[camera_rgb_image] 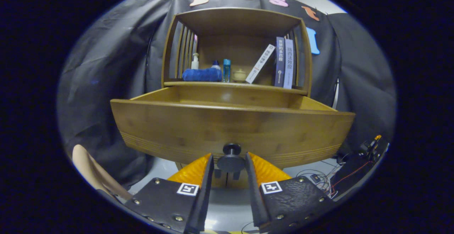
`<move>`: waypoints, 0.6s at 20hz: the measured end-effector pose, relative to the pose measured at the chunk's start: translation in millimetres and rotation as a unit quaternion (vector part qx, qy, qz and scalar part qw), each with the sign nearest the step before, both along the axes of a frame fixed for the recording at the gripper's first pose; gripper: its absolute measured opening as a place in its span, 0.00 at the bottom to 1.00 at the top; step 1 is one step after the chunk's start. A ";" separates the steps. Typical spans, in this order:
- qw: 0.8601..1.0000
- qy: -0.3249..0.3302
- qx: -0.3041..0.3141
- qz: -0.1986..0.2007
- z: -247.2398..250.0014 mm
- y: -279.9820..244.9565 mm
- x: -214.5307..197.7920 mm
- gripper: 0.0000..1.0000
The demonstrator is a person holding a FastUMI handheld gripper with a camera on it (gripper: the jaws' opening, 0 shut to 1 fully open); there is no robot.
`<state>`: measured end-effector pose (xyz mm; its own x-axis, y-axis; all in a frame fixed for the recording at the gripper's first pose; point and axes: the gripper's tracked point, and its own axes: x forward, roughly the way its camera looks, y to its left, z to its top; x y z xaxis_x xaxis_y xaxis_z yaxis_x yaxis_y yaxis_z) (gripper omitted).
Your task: Pull open the drawer, take out the items inside it, and place them on the countertop above the cabinet.
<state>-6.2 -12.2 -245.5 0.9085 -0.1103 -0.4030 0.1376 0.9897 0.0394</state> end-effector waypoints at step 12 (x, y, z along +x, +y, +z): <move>0.990 -0.133 -0.033 0.043 153.7 -4.9 99.3 0.67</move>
